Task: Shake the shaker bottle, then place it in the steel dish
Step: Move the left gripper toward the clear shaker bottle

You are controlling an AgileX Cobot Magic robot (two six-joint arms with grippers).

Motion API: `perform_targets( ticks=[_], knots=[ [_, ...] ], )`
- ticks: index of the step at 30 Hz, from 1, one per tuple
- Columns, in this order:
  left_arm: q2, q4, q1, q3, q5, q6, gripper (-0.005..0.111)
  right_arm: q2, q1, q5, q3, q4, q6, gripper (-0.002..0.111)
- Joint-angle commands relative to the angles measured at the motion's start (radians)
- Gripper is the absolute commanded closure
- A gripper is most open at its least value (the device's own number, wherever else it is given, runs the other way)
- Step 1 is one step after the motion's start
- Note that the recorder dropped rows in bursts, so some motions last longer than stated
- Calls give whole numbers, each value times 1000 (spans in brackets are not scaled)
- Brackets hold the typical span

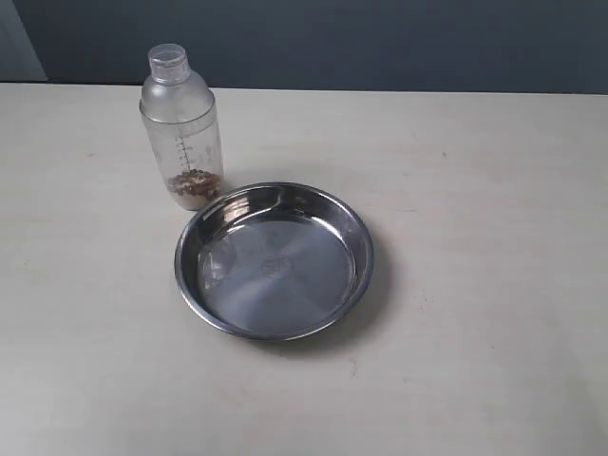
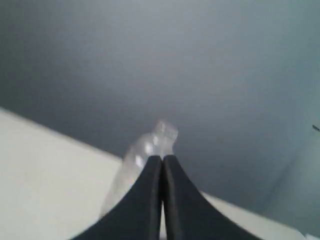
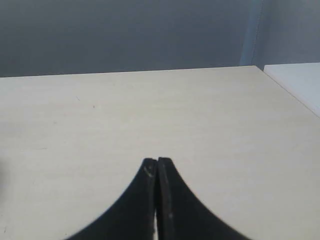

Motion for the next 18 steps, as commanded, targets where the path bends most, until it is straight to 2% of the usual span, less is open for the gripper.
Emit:
perform_targets(
  ticks=[1,2,4,6,7,9,11,13,15,18],
  knots=[
    [181,463,-8,-243,-141,-5,106,-5,-3,-13,1,1,-2,109],
    [315,505,-8,-306,-147,-5,106,-5,-3,-13,1,1,-2,109],
    [525,493,-8,-384,-172,-31,106,-5,-3,-13,1,1,-2,109],
    [692,511,-18,-415,-197,-116,106,-5,-3,-13,1,1,-2,109],
    [752,549,-33,-413,-226,-160,106,-5,-3,-13,1,1,-2,109],
    [898,705,-113,-387,-390,-332,106,-5,-3,-13,1,1,-2,109],
    [964,813,-136,-370,-538,-353,106,-5,-3,-13,1,1,-2,109],
    [995,899,-136,-358,-600,-387,106,-5,-3,-13,1,1,-2,109],
    [1026,915,-136,-347,-637,-400,106,-5,-3,-13,1,1,-2,109],
    [1075,951,-136,-323,-685,-400,92,-5,-3,-13,1,1,-2,109]
  ],
)
